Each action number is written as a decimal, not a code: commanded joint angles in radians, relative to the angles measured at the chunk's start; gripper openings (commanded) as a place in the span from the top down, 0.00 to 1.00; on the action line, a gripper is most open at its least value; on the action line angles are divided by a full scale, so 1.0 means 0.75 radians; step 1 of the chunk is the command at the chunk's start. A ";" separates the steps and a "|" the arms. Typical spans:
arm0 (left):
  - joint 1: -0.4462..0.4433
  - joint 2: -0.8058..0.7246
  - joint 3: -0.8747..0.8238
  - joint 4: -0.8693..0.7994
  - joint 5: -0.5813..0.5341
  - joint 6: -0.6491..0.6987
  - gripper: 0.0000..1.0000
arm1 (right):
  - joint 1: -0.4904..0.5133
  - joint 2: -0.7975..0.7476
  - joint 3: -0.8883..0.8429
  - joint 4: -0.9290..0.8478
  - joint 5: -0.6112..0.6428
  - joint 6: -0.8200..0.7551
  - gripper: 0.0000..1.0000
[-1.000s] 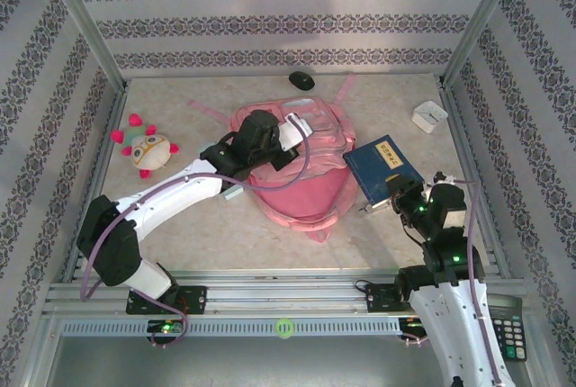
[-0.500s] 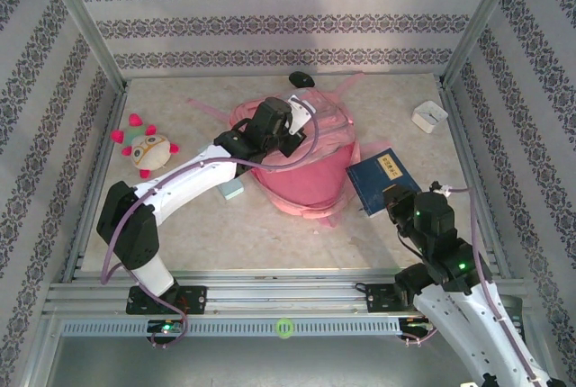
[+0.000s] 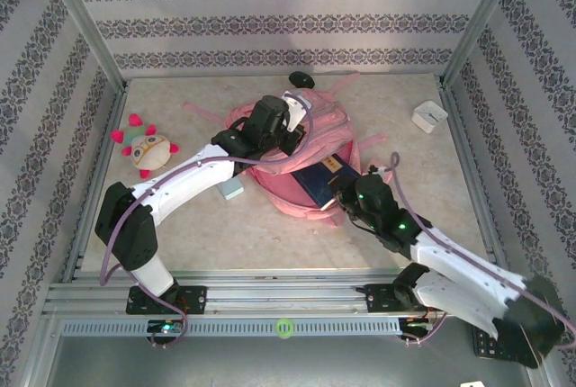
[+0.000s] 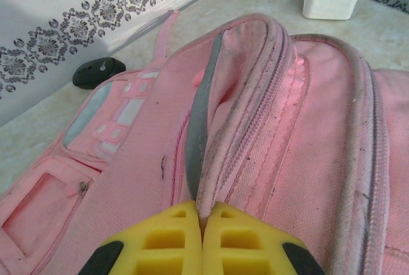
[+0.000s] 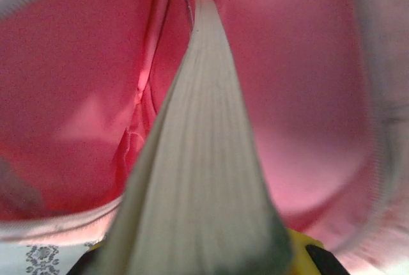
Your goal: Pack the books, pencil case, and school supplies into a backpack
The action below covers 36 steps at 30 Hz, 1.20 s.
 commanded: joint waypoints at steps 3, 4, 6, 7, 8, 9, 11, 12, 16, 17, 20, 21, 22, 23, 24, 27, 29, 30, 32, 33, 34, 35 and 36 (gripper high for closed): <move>0.009 -0.107 0.015 0.126 0.053 -0.059 1.00 | 0.034 0.294 -0.006 0.681 0.091 0.076 1.00; 0.009 -0.106 0.016 0.124 0.057 -0.061 1.00 | 0.031 0.365 -0.003 0.774 0.090 0.086 1.00; 0.010 -0.108 0.019 0.123 0.068 -0.068 1.00 | 0.027 0.504 0.021 0.900 0.086 0.106 1.00; 0.009 -0.107 0.022 0.123 0.072 -0.069 1.00 | 0.028 0.575 0.037 0.937 0.091 0.124 1.00; 0.009 -0.113 0.023 0.124 0.076 -0.071 1.00 | 0.028 0.646 0.052 1.015 0.096 0.135 1.00; 0.010 -0.115 0.026 0.125 0.079 -0.070 1.00 | 0.027 0.703 0.064 1.051 0.106 0.148 1.00; 0.010 -0.123 0.027 0.132 0.096 -0.067 1.00 | 0.021 0.824 0.091 1.125 0.129 0.177 1.00; 0.009 -0.129 0.026 0.137 0.103 -0.065 1.00 | 0.015 0.864 0.105 1.143 0.134 0.182 1.00; 0.012 -0.146 0.022 0.136 0.101 -0.065 1.00 | -0.019 1.028 0.162 1.264 0.137 0.193 1.00; 0.013 -0.151 0.020 0.135 0.104 -0.066 1.00 | -0.031 1.062 0.178 1.300 0.139 0.191 1.00; 0.016 -0.154 0.014 0.124 0.110 -0.063 1.00 | -0.053 1.134 0.244 1.324 0.143 0.187 1.00; 0.016 -0.153 0.011 0.120 0.111 -0.061 1.00 | -0.058 1.156 0.264 1.338 0.141 0.187 1.00; 0.018 -0.153 0.007 0.120 0.108 -0.060 1.00 | -0.062 1.181 0.284 1.344 0.145 0.192 1.00; 0.018 -0.154 0.004 0.121 0.107 -0.061 1.00 | -0.067 1.200 0.301 1.342 0.150 0.199 1.00; 0.020 -0.152 0.002 0.121 0.107 -0.062 1.00 | -0.072 1.214 0.312 1.340 0.159 0.202 1.00; 0.022 -0.139 0.009 0.116 0.111 -0.061 1.00 | -0.080 1.236 0.329 1.285 0.175 0.225 0.95; 0.022 -0.126 0.019 0.107 0.104 -0.063 1.00 | -0.080 1.224 0.319 1.202 0.161 0.255 0.77; 0.024 -0.123 0.020 0.106 0.101 -0.063 1.00 | -0.080 1.205 0.311 1.148 0.154 0.261 0.69; 0.028 -0.119 0.022 0.101 0.093 -0.062 1.00 | -0.078 1.139 0.281 1.015 0.147 0.256 0.57; 0.030 -0.117 0.022 0.099 0.092 -0.061 1.00 | -0.081 1.113 0.269 0.981 0.143 0.252 0.54; 0.034 -0.114 0.020 0.097 0.087 -0.062 1.00 | -0.087 1.078 0.253 0.932 0.130 0.243 0.52; 0.036 -0.113 0.018 0.097 0.088 -0.063 1.00 | -0.094 1.039 0.243 0.878 0.106 0.231 0.49; 0.040 -0.113 0.018 0.096 0.082 -0.063 1.00 | -0.099 1.008 0.236 0.834 0.083 0.222 0.47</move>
